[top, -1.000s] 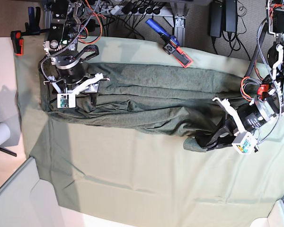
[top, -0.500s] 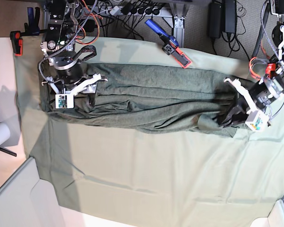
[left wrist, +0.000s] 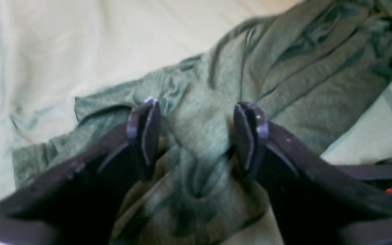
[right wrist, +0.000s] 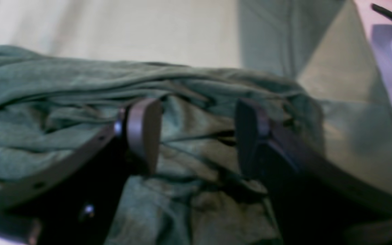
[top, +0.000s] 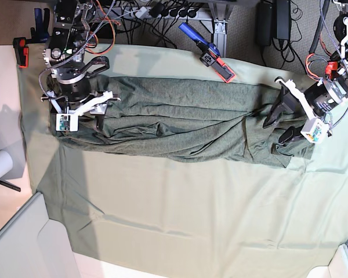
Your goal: Fold the T-shirt properly
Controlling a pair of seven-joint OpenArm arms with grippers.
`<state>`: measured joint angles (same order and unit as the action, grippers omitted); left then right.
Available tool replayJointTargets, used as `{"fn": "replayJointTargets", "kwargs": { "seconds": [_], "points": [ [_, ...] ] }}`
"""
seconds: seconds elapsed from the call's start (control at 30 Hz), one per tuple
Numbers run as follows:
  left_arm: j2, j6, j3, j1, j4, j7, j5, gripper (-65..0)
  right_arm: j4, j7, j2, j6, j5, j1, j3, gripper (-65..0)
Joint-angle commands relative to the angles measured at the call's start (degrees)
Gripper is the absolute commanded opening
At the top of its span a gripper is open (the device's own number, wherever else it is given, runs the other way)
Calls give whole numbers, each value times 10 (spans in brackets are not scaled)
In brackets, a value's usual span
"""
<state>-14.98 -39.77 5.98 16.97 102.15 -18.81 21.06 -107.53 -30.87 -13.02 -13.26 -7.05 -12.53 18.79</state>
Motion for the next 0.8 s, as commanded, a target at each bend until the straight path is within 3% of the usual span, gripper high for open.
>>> {"fn": "replayJointTargets", "kwargs": {
  "seconds": [0.0, 0.1, 0.23, 0.37, 0.53, 0.77],
  "points": [
    [-6, -2, 6, -5, 11, 15, 10, -270, -11, 16, -7, 2, -2, 4, 9, -303],
    [-7, -2, 31, -6, 12, 14, 29, -270, -10, 15, -14, 2, -12, 4, 15, -303],
    [-11, -2, 109, -6, 26, -5, 120, -270, -10, 15, -24, 2, -11, 4, 15, -303],
    [-24, -2, 170, -8, 16, -8, 139, -270, -10, 15, -25, 2, -18, 4, 15, -303],
    [-37, -2, 172, -26, -68, -34, 158, -270, -10, 15, -25, 2, -39, 4, 15, -303],
    [-41, -2, 172, -101, -253, -105, 270, -270, -10, 9, -25, 2, -39, 4, 15, -303]
  ]
}}
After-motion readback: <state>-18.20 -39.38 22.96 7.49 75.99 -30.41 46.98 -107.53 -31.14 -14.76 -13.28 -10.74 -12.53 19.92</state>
